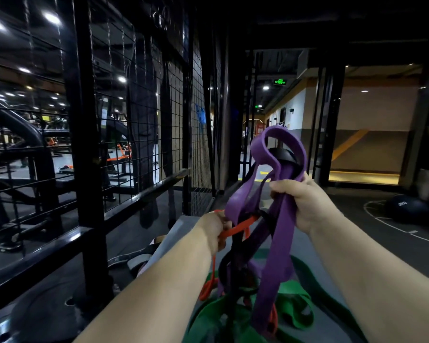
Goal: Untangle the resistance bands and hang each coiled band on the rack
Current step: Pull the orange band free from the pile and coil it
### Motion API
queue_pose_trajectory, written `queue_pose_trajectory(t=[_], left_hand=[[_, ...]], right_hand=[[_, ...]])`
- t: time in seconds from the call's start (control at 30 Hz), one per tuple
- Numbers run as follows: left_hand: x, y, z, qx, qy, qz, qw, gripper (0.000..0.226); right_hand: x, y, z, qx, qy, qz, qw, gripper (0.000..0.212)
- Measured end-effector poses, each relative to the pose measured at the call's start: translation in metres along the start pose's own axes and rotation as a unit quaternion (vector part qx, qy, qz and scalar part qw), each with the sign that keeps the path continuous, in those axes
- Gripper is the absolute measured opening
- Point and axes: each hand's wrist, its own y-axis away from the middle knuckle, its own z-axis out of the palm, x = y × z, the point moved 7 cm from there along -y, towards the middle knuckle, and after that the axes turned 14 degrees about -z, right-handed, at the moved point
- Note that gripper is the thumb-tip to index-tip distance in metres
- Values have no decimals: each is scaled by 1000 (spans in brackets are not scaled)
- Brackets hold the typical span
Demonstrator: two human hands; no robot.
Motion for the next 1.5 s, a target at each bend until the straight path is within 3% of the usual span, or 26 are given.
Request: queue_pose_trajectory(t=[0.17, 0.27, 0.4, 0.5, 0.57, 0.63, 0.77, 0.87, 0.93, 1.0, 1.1, 1.17, 1.27, 1.37, 1.5], left_hand=[[6, -2, -9, 44, -64, 47, 996, 31], [12, -1, -23, 74, -58, 84, 992, 35], [19, -9, -34, 100, -52, 124, 986, 28], [24, -10, -29, 88, -41, 129, 987, 17], [30, -5, -24, 78, -39, 133, 987, 15], [37, 0, -16, 68, -59, 142, 986, 17], [45, 8, 6, 46, -99, 154, 982, 15], [49, 12, 17, 34, -86, 152, 984, 11], [54, 14, 22, 37, -87, 158, 983, 13], [56, 18, 25, 41, -92, 156, 983, 13], [51, 18, 25, 36, -84, 133, 987, 12], [46, 14, 21, 39, -86, 119, 988, 12], [38, 10, 10, 57, -110, 94, 988, 14], [31, 14, -2, 68, -132, 64, 987, 20], [18, 12, -6, 65, -133, 39, 988, 21]], right_hand=[[10, -3, -24, 80, 12, 19, 997, 24], [37, 0, -63, 142, 122, 127, 974, 14], [79, 27, -107, 80, 286, 316, 901, 11], [93, 42, -114, 39, 360, 359, 860, 40], [93, 41, -111, -4, 434, 343, 833, 78], [85, 31, -99, -42, 504, 265, 821, 97], [67, 9, -46, -118, 417, 39, 900, 79], [74, 4, -24, -160, 384, 44, 908, 87], [84, 5, -22, -198, 436, 82, 874, 108], [93, 11, -24, -237, 506, 119, 821, 114], [96, 19, -30, -226, 598, 121, 759, 106], [96, 23, -33, -202, 634, 117, 737, 80], [86, 26, -38, -168, 615, 114, 762, 18], [72, 20, -41, -159, 542, 144, 812, 4], [63, 15, -41, -175, 416, 197, 870, 16]])
